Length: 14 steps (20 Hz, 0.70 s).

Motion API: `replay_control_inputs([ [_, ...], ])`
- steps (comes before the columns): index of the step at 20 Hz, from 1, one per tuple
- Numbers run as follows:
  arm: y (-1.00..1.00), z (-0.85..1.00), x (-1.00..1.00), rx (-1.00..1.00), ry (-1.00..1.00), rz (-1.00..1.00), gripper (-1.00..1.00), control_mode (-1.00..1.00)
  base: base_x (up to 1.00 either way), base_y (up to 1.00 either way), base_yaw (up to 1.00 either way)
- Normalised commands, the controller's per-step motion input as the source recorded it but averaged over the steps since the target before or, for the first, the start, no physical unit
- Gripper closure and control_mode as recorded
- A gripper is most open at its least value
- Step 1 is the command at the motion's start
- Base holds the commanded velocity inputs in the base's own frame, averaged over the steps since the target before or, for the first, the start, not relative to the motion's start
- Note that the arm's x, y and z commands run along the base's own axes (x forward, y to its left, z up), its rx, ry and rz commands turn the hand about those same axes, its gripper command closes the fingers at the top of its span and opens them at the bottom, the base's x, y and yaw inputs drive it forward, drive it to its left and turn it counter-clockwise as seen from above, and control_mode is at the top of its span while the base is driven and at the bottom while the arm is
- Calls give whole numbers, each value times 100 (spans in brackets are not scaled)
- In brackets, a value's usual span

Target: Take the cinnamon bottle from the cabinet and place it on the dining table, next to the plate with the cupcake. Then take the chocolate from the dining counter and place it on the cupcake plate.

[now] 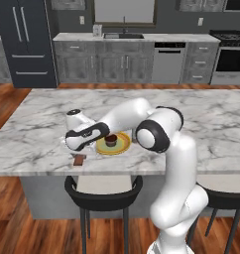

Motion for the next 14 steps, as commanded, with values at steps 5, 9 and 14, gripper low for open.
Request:
replay_control_inputs([
  [5,-18,42,15,0,2,0,100,-100,0,0,0],
  [9,-18,21,31,0,0,0,100,-100,0,0,0],
  [14,-22,0,41,0,0,0,100,-100,0,0,0],
])
